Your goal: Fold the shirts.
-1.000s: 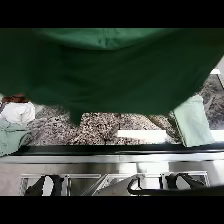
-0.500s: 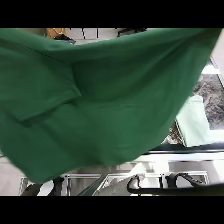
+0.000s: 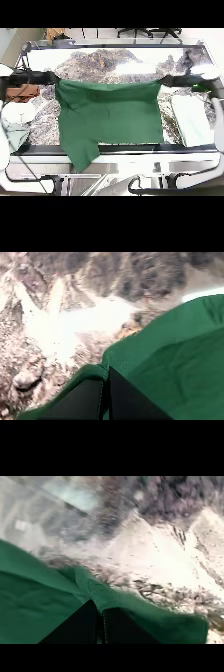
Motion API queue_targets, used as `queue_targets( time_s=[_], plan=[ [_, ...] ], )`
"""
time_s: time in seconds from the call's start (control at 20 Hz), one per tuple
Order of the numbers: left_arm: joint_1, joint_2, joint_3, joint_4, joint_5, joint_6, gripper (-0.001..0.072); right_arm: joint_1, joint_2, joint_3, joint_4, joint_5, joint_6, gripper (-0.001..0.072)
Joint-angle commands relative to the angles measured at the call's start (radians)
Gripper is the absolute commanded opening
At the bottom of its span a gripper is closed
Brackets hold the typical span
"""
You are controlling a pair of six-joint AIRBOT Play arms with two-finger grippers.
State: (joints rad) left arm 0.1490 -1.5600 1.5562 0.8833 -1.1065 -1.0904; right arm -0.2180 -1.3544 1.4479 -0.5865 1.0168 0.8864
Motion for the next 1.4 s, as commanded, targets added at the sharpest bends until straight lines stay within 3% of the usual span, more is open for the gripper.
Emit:
queue_targets(
  time_s=[0.0,0.15,0.5,0.65,1.0,1.05,1.1,1.15,1.2,1.25,1.35],
  plan=[
    [-0.018,-0.222,0.098,0.024,0.085,0.004,0.0015,0.043,-0.216,0.053,0.023,-0.144,-0.023,0.0017],
    [-0.018,-0.323,0.200,0.067,0.072,-0.042,0.0015,0.038,-0.295,0.131,0.033,-0.142,-0.024,0.0017],
    [-0.019,-0.358,0.220,0.208,-0.121,-0.141,0.0015,0.031,-0.296,0.138,-0.107,-0.031,-0.019,0.0017],
    [-0.021,-0.358,0.193,0.273,-0.159,-0.154,0.0015,0.032,-0.296,0.138,-0.140,-0.013,-0.018,0.0017],
    [-0.026,-0.358,0.141,0.273,-0.148,-0.154,0.0018,0.033,-0.293,0.139,-0.140,0.004,-0.021,0.0020],
    [-0.026,-0.358,0.150,0.273,-0.155,-0.154,0.0021,0.032,-0.287,0.140,-0.140,0.012,-0.023,0.0065],
    [-0.026,-0.358,0.165,0.273,-0.182,-0.154,0.0237,0.032,-0.273,0.140,-0.148,0.018,-0.023,0.0181],
    [-0.026,-0.358,0.187,0.274,-0.222,-0.163,0.0548,0.032,-0.250,0.140,-0.183,0.028,-0.023,0.0191],
    [-0.025,-0.358,0.217,0.275,-0.272,-0.186,0.0598,0.031,-0.216,0.140,-0.241,0.042,-0.004,0.0293],
    [-0.018,-0.358,0.248,0.275,-0.325,-0.207,0.0598,0.031,-0.176,0.140,-0.311,0.059,0.048,0.0415],
    [-0.002,-0.347,0.293,0.276,-0.431,-0.264,0.0598,0.031,-0.082,0.139,-0.490,0.108,0.158,0.0435]
  ],
)
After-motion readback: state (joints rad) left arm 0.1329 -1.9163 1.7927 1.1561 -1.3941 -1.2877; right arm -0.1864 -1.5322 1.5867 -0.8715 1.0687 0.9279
